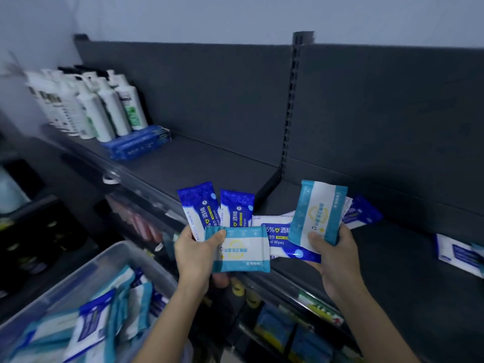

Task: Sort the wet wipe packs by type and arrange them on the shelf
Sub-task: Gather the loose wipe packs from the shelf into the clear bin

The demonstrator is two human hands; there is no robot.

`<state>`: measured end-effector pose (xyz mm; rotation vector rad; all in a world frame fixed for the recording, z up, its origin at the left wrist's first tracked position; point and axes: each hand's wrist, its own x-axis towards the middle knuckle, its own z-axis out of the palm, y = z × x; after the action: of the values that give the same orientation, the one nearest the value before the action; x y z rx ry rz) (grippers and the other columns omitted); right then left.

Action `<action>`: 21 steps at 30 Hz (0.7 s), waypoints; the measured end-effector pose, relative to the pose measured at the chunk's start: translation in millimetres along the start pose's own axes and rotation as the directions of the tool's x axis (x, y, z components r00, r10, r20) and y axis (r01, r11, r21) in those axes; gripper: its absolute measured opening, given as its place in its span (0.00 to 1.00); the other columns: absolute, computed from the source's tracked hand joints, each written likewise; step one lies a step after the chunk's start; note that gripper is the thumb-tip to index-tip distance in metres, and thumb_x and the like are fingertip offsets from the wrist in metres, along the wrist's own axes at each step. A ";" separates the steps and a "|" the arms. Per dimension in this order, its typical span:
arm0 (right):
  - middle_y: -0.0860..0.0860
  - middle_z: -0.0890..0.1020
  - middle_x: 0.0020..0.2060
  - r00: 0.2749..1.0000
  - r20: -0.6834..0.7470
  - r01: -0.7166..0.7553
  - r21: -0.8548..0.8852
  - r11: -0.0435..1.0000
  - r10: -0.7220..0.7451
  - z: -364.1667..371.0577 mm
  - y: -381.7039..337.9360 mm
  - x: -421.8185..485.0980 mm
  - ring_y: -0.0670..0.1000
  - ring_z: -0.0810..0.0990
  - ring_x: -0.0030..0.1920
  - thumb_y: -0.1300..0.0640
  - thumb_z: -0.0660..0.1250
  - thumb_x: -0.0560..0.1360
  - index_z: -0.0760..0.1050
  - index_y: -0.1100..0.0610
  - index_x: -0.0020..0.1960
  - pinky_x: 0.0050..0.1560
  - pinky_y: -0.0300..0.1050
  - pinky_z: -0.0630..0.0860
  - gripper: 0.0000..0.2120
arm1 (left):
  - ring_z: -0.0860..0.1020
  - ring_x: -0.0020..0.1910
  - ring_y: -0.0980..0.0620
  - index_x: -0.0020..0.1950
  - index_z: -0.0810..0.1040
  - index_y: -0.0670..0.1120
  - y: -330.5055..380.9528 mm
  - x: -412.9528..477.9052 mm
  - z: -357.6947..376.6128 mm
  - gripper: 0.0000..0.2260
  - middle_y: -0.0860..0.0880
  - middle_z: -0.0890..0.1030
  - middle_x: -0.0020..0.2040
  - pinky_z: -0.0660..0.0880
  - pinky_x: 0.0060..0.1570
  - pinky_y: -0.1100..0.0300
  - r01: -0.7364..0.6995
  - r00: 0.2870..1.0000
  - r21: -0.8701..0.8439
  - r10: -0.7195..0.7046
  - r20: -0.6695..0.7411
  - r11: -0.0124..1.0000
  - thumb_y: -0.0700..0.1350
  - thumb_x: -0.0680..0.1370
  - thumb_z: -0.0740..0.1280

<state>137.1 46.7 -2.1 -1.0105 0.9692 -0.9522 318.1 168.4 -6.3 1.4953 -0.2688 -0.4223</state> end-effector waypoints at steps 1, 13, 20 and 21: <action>0.51 0.81 0.53 1.000 0.024 -0.007 0.006 1.000 0.007 14.8 4.2 -6.8 0.52 0.82 0.52 0.67 0.66 0.76 0.72 0.51 0.58 0.52 0.58 0.80 0.16 | 0.84 0.39 0.53 0.45 0.80 0.46 0.2 4.1 -16.5 0.09 0.51 0.85 0.41 0.78 0.37 0.57 -0.001 1.000 -0.001 0.001 -0.023 1.000 0.33 0.70 0.74; 0.51 0.81 0.51 0.960 0.248 -0.105 -0.105 0.989 0.129 172.6 87.5 -79.9 0.53 0.83 0.49 0.69 0.64 0.76 0.71 0.52 0.60 0.41 0.48 0.81 0.17 | 0.84 0.39 0.52 0.44 0.80 0.48 -14.8 28.3 -204.5 0.08 0.54 0.85 0.40 0.80 0.40 0.54 0.101 0.963 0.029 -0.091 -0.255 0.994 0.35 0.72 0.73; 0.52 0.81 0.52 0.922 0.318 -0.099 -0.357 0.929 0.221 236.2 161.0 -102.7 0.53 0.82 0.50 0.68 0.66 0.75 0.71 0.49 0.53 0.45 0.55 0.82 0.16 | 0.83 0.40 0.49 0.45 0.79 0.47 -56.7 30.3 -298.8 0.07 0.50 0.84 0.43 0.80 0.40 0.51 0.256 0.871 0.071 -0.199 -0.450 0.964 0.37 0.72 0.74; 0.51 0.81 0.51 0.909 0.331 -0.106 -0.399 0.911 0.251 242.0 169.7 -105.3 0.53 0.82 0.50 0.68 0.65 0.75 0.71 0.49 0.54 0.44 0.53 0.82 0.16 | 0.83 0.40 0.48 0.45 0.79 0.46 -64.0 30.0 -308.6 0.07 0.49 0.84 0.43 0.81 0.39 0.49 0.293 0.853 0.088 -0.218 -0.475 0.952 0.38 0.71 0.74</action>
<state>366.3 243.4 -87.4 -1.3397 0.9142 -0.3945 469.8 432.4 -92.8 1.7463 0.2875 -0.2467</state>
